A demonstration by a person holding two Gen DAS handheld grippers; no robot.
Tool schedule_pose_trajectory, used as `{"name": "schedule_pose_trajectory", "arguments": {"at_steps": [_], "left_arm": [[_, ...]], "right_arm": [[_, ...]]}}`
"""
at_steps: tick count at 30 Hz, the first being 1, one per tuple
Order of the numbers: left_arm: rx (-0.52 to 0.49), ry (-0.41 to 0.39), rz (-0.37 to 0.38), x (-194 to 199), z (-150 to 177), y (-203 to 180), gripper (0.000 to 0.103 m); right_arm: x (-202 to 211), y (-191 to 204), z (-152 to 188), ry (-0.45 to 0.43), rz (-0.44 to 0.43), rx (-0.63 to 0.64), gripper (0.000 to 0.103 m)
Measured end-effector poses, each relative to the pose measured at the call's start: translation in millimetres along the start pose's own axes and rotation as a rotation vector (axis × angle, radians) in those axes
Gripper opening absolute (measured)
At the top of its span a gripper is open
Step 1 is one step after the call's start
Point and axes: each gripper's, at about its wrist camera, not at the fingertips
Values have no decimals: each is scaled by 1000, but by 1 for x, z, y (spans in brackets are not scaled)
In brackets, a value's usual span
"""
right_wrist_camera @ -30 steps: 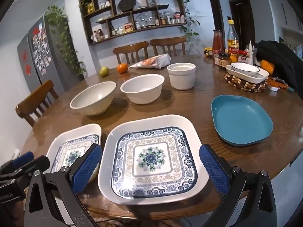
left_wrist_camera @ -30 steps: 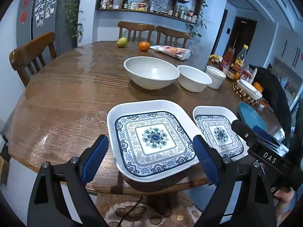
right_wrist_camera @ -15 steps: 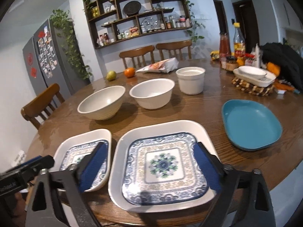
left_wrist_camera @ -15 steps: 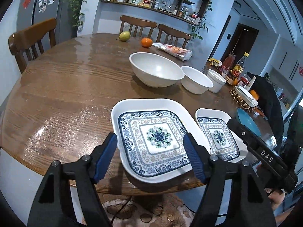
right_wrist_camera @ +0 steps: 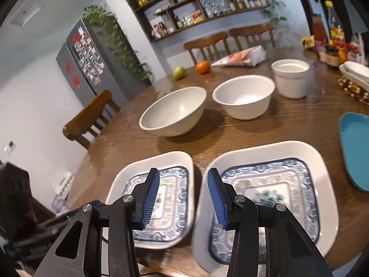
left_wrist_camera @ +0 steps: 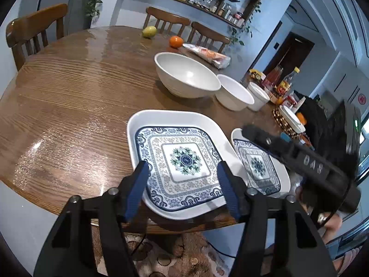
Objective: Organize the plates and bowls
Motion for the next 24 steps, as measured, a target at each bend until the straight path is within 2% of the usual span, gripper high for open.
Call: {"name": "schedule_pose_trajectory", "arguments": {"at_steps": [3,5,10,18,24], "left_arm": [[-11,28,4,-8,1,-2,57],[-10,46,4,-13,1,0,57],[-52,33,-20,-16,2,-3,57],[-67,34,-63,-25,0,0,57],[-42,24,-83,-28,-8,5,57]], "right_arm": [[-10,3,-6,39,-46,-6,46],[-16,6,-8,54,-44,10,46],[-33,11,-8,110,-47,39,46],[-41,10,-9,131,4,60,46],[-49,11,-10,147,-10,56,46]]}}
Point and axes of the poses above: each gripper's, at about its wrist camera, not at the fingertips, and x roughly against the way its jaws point, y to its left, z to its underside, and after that the axes turned 11 degrees about x, right-handed
